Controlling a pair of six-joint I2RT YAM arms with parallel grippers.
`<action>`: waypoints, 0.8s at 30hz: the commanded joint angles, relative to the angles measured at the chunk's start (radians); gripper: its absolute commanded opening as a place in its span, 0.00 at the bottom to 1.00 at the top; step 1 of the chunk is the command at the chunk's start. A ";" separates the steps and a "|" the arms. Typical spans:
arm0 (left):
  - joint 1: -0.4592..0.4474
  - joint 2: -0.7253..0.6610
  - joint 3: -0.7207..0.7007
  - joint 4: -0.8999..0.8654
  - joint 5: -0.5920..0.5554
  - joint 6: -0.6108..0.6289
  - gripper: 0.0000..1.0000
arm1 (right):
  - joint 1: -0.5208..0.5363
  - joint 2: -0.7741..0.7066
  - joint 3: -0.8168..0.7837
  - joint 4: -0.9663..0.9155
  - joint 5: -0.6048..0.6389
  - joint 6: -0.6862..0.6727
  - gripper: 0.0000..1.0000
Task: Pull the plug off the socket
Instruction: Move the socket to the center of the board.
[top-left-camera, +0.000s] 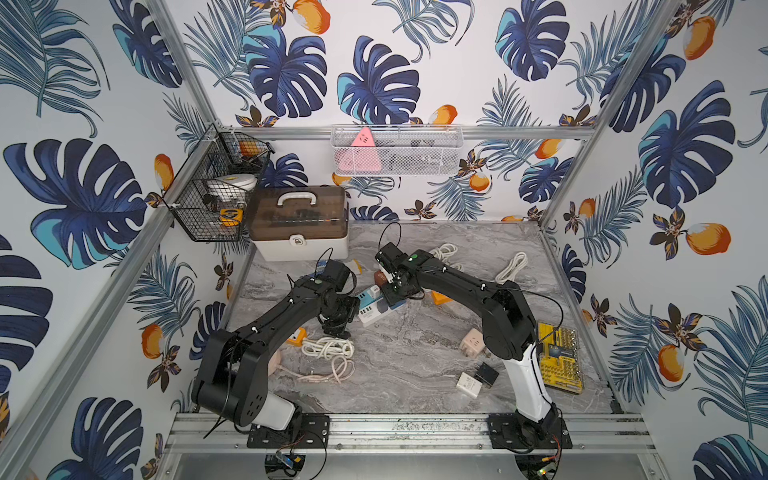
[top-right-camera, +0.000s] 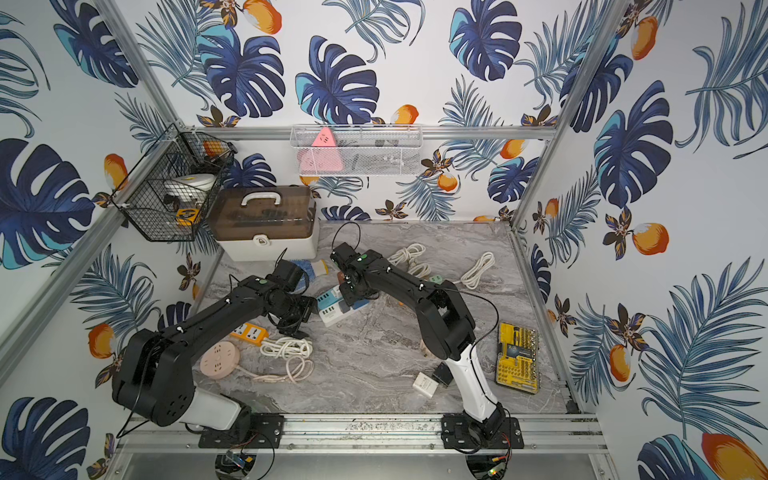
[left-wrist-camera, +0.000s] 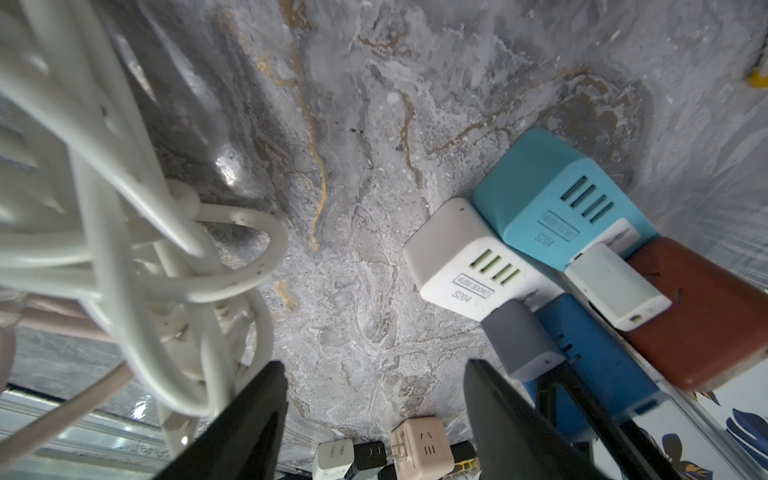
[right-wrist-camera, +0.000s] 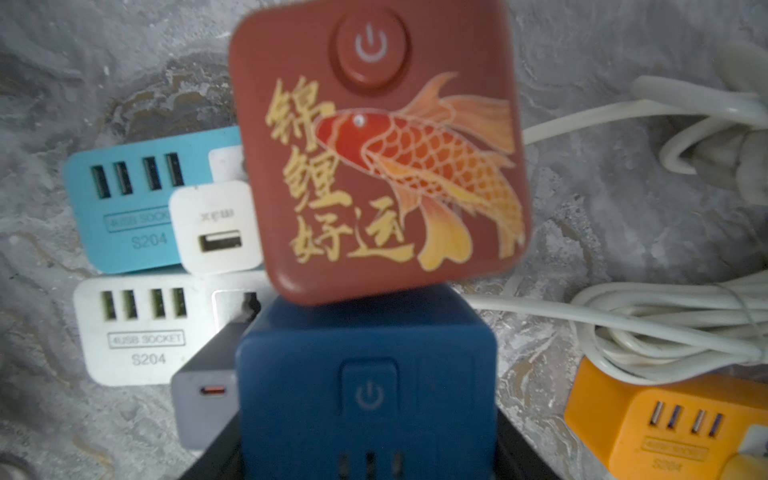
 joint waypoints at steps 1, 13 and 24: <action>0.026 0.010 -0.012 0.010 -0.010 0.031 0.80 | 0.022 -0.011 0.003 -0.018 -0.003 0.055 0.55; 0.164 0.110 -0.009 0.070 0.019 0.070 0.91 | 0.108 0.004 0.060 -0.103 0.076 0.416 0.42; 0.171 0.160 0.010 0.117 0.039 0.025 0.92 | 0.149 0.043 0.104 -0.249 0.106 0.709 0.34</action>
